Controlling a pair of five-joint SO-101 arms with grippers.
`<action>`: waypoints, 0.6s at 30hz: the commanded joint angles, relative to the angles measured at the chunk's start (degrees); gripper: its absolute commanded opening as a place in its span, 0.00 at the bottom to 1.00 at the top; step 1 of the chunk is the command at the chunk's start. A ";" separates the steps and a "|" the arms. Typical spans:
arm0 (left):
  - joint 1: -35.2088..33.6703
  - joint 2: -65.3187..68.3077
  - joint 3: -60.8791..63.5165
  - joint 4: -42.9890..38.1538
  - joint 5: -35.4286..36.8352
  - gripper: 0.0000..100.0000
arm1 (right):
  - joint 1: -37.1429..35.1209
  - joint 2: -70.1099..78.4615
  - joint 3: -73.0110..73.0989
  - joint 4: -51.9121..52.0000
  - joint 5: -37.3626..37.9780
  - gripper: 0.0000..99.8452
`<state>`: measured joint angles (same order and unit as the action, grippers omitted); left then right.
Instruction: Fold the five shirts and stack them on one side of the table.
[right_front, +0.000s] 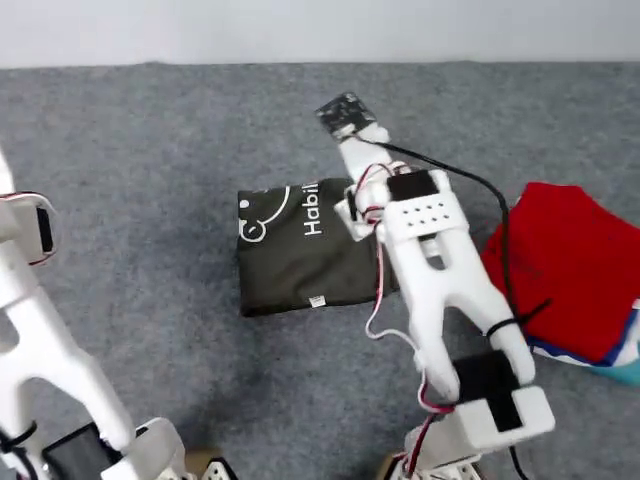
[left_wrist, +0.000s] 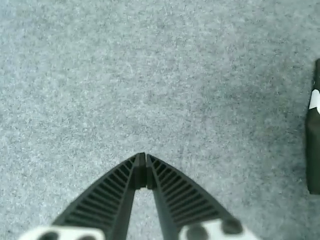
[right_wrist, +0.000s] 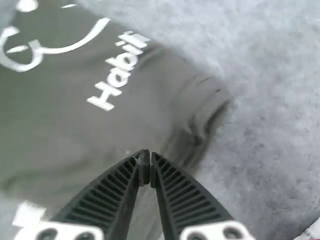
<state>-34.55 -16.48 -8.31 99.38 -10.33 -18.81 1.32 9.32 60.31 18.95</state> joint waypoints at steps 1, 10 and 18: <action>-0.35 -2.37 -0.31 1.05 -0.35 0.01 | -4.09 -5.32 -3.69 8.66 -3.78 0.01; -0.35 -2.37 -0.31 1.05 -0.35 0.01 | -6.20 2.07 -3.25 24.13 -16.35 0.01; -0.35 -2.37 -0.22 1.05 -0.35 0.01 | -5.05 13.93 -3.08 27.38 -17.58 0.01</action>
<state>-34.55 -16.48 -8.31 99.38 -10.33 -24.26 15.30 9.32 85.10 1.71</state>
